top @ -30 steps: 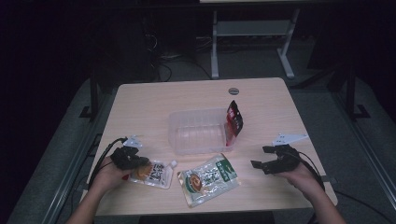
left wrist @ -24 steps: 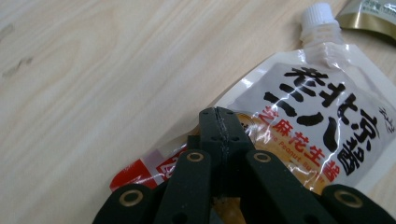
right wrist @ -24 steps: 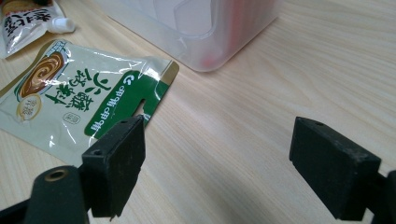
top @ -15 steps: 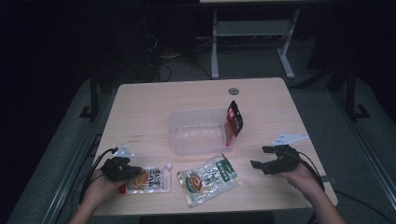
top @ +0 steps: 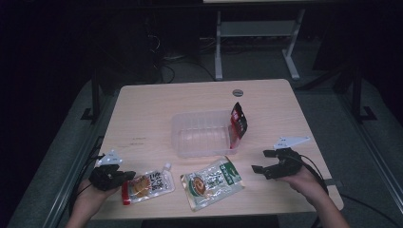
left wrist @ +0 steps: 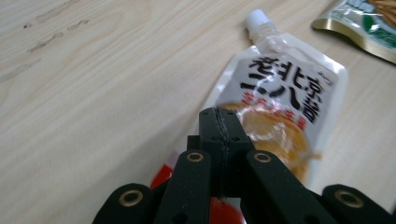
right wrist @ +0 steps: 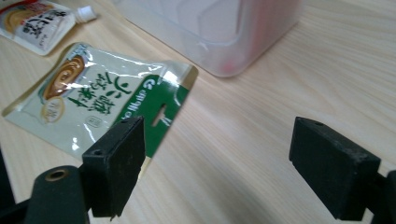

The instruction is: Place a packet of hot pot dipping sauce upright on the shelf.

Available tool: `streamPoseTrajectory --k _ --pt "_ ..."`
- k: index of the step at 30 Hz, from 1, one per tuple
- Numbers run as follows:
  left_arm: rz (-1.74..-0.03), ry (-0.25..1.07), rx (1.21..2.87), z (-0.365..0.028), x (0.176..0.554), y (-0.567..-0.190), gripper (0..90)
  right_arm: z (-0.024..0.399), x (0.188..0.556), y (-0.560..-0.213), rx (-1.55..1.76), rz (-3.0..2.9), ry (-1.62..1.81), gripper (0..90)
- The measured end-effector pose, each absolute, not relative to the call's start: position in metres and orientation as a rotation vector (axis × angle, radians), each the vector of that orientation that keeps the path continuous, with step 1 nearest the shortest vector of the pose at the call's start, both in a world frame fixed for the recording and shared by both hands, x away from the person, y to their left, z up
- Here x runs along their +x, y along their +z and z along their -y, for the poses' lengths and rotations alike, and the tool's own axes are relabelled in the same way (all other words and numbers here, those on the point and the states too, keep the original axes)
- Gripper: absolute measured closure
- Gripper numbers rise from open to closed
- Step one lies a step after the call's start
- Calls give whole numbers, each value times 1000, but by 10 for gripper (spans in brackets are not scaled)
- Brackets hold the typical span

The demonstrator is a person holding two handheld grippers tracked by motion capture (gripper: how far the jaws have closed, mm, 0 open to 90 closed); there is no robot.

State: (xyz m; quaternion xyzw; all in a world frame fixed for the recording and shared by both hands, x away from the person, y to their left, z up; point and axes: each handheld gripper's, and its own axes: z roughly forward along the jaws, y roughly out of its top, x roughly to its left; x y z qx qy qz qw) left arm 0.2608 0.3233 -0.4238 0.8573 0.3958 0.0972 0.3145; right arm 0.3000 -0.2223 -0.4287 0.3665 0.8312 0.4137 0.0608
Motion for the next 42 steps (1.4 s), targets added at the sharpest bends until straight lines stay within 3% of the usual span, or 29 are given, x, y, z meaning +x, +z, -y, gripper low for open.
streamPoseTrajectory --k 8,18,42 --pt "-1095 274 2235 -341 236 -425 899 201 293 -422 1033 -2593 1302 173" --pt "-1115 231 2285 -349 243 -440 899 161 294 -422 930 -2682 1342 172" --pt "-1058 209 2336 -331 242 -443 900 43 310 -427 681 -2876 1406 180"
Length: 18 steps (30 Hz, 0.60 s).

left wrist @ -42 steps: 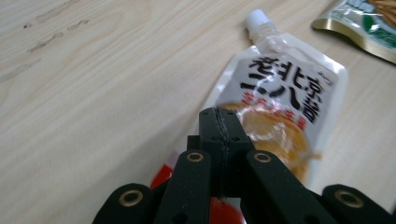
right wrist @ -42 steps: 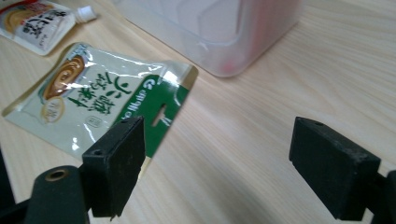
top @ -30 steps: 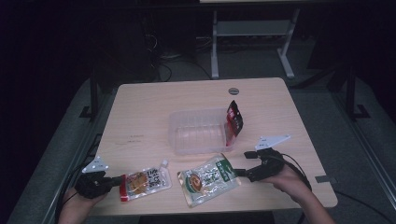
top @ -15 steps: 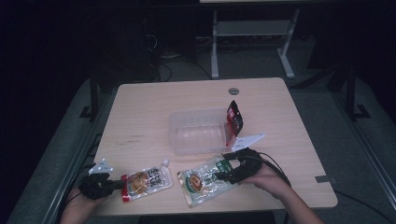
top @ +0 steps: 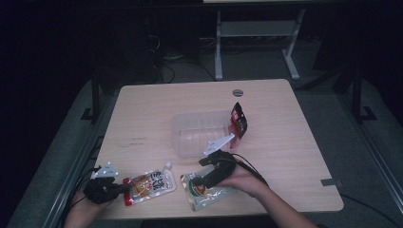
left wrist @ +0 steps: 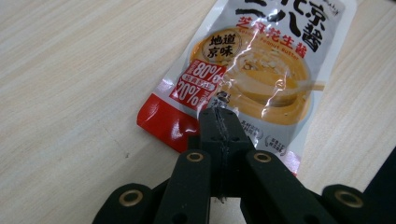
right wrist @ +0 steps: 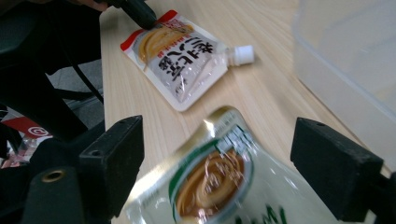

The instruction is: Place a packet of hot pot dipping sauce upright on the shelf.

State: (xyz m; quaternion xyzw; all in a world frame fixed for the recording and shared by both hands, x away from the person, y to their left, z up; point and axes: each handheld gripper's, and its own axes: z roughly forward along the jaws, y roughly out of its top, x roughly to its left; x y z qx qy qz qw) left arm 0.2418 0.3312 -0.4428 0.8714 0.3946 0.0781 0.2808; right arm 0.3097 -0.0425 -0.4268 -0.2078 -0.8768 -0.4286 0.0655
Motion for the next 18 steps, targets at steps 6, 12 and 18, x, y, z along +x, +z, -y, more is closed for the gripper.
streamPoseTrajectory --k 6,12,18 --pt "-1057 191 2360 -328 243 -445 900 19 317 -434 -592 2638 -1264 212" --pt "-1061 192 2369 -328 244 -446 900 -7 326 -446 -572 2627 -1225 236" --pt "-1068 178 2360 -328 245 -446 900 -24 332 -457 -566 2607 -1177 282"
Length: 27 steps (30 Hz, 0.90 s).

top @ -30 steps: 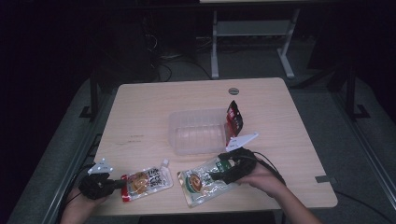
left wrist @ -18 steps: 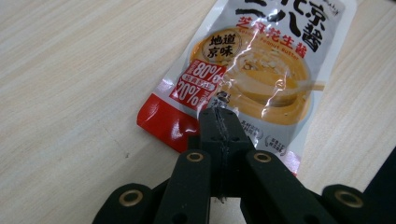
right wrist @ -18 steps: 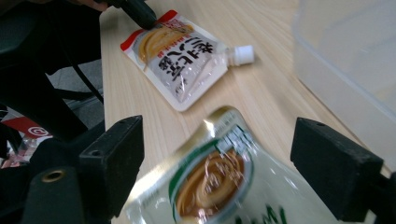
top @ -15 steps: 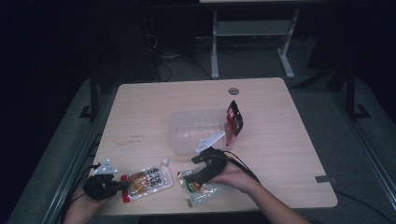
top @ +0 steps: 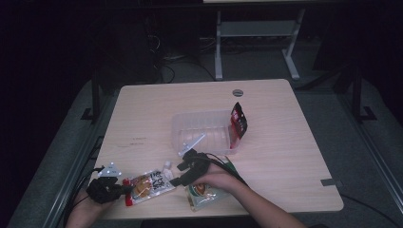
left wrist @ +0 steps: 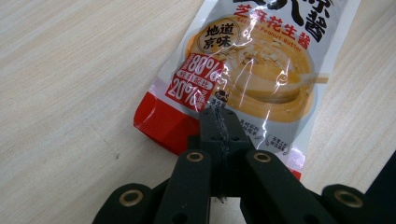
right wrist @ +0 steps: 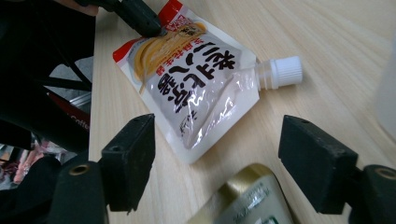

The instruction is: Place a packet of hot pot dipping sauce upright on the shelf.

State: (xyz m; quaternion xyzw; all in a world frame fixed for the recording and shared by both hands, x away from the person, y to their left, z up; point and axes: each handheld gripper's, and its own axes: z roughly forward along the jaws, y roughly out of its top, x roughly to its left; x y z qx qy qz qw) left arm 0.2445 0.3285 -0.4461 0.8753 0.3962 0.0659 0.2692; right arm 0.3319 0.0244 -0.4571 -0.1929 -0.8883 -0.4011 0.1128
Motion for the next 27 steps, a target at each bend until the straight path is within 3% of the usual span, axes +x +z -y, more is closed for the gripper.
streamPoseTrajectory --k 12,27 --pt "-1078 175 2356 -329 245 -446 900 -38 335 -460 -580 2601 -1081 401" --pt "-1077 155 2341 -331 245 -447 900 -53 335 -466 -584 2546 -1045 473"
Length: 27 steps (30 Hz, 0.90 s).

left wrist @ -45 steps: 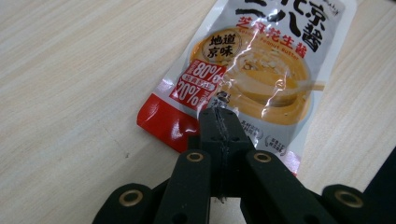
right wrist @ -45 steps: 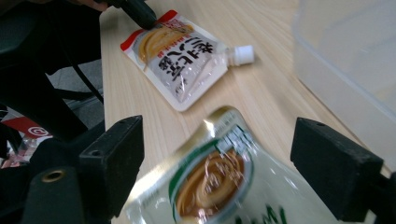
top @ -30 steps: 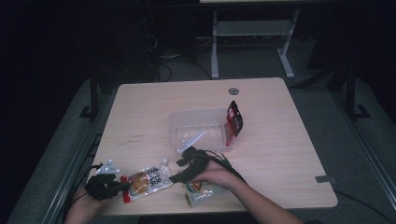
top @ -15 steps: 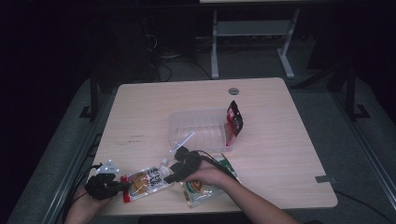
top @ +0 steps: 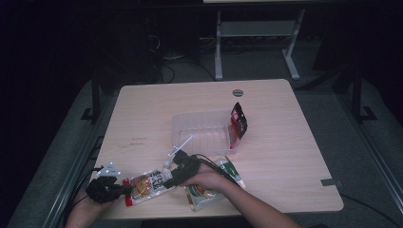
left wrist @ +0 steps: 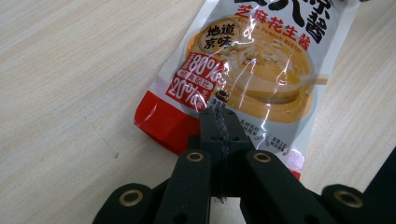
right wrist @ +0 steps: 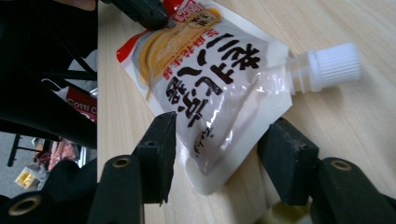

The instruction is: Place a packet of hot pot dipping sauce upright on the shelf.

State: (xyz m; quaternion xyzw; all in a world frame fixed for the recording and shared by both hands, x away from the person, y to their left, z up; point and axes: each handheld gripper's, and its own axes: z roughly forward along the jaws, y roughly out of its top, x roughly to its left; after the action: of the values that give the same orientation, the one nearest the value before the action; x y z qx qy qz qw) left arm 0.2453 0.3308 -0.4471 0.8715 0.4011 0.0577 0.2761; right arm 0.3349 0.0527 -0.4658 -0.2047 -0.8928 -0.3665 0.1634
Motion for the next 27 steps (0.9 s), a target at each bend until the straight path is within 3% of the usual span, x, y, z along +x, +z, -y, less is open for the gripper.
streamPoseTrajectory --k 8,12,17,27 --pt "-1072 152 2341 -332 246 -447 900 -64 334 -469 -538 2500 -1042 543" --pt "-1069 148 2337 -332 246 -448 900 -61 338 -467 -542 2438 -1083 700" --pt "-1058 148 2341 -332 246 -447 900 -62 337 -463 -495 2433 -1138 825" --pt "-1042 134 2339 -331 246 -445 900 -60 331 -449 -380 2385 -1260 898"
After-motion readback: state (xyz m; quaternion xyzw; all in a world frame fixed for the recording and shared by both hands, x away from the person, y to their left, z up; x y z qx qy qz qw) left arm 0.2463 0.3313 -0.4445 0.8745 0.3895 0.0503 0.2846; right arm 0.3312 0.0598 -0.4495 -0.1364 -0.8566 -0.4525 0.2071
